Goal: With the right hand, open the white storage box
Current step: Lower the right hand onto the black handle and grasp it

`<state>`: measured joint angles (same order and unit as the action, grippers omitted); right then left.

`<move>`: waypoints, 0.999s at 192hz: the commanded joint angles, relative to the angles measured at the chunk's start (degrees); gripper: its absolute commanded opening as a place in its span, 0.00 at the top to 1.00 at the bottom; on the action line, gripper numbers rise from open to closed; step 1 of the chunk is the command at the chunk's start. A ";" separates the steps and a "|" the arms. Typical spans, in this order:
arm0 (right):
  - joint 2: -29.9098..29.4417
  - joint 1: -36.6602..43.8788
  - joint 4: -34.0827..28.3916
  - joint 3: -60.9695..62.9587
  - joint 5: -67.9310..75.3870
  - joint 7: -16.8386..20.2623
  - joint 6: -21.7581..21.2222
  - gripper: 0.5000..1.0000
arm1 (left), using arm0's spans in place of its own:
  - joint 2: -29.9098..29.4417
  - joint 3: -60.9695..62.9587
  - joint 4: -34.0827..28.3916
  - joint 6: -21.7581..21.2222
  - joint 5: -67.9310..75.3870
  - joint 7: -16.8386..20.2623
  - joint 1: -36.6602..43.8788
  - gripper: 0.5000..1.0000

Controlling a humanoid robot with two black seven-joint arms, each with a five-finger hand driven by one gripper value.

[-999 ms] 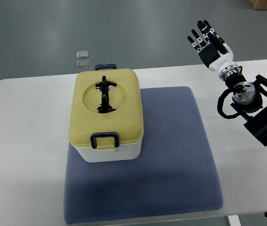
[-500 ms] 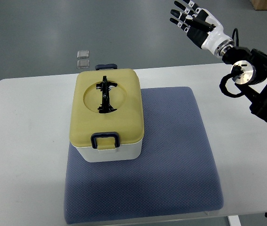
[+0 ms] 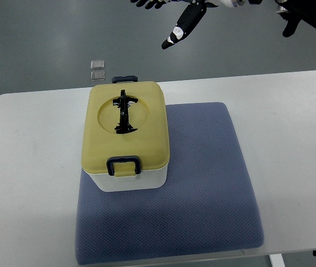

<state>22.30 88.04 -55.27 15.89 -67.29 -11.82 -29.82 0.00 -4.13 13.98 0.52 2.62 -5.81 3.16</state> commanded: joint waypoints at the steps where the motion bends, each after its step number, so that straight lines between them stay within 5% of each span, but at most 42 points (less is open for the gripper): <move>1: 0.64 0.73 -7.74 -1.56 -11.19 -1.89 -0.15 0.14 | 0.00 0.00 0.00 0.01 -0.07 0.00 0.00 0.00; 138: -5.87 -7.53 -10.12 -5.43 -21.66 -3.56 15.41 0.15 | 0.00 -0.09 0.00 0.01 -0.07 0.00 0.00 0.00; 192: -8.33 -9.64 -8.80 -5.61 -22.80 -3.38 18.75 0.23 | 0.00 -0.09 0.00 0.01 -0.07 0.00 0.00 0.00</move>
<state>14.66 78.89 -64.51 10.28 -90.01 -15.33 -12.03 0.00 -4.20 13.97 0.53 2.56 -5.80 3.16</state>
